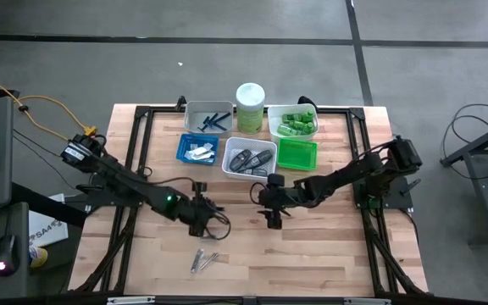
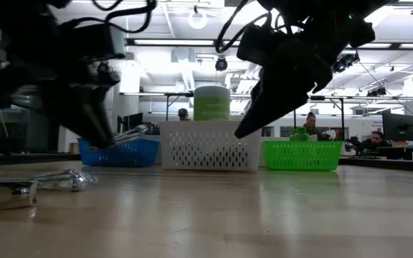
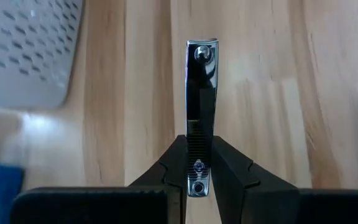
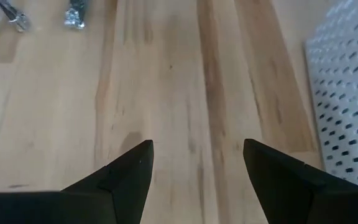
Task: Pick & Place Travel size toiletries
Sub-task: Put the silver nail cutter into the green bin
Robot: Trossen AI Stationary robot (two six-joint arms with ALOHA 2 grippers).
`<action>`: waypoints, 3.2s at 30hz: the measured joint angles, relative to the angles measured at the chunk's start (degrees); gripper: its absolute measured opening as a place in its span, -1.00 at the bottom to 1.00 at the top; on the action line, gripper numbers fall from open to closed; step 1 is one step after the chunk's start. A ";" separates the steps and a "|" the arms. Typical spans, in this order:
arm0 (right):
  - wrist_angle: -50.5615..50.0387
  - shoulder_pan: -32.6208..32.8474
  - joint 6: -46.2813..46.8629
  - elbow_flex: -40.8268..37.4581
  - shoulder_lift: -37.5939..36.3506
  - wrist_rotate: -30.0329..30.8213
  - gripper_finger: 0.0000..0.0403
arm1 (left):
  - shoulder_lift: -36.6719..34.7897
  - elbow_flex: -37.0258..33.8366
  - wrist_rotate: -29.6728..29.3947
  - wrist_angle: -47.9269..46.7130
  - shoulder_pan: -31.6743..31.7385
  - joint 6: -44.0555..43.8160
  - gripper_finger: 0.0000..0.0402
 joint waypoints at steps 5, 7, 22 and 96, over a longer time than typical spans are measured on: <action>-0.16 -0.02 -0.10 -3.76 -0.53 2.19 0.21 | -0.02 0.02 1.76 4.49 3.84 5.24 -0.80; 2.11 -0.48 0.33 -6.06 -0.63 2.74 0.21 | -0.04 0.02 3.12 6.97 5.31 7.24 -0.80; 37.50 1.16 -11.84 -14.49 -0.63 8.45 0.21 | -0.13 0.13 10.78 30.69 13.33 23.60 -0.80; -11.05 -13.25 32.40 -16.37 -26.08 30.38 -0.74 | -6.82 0.09 4.23 22.39 13.59 14.06 -0.18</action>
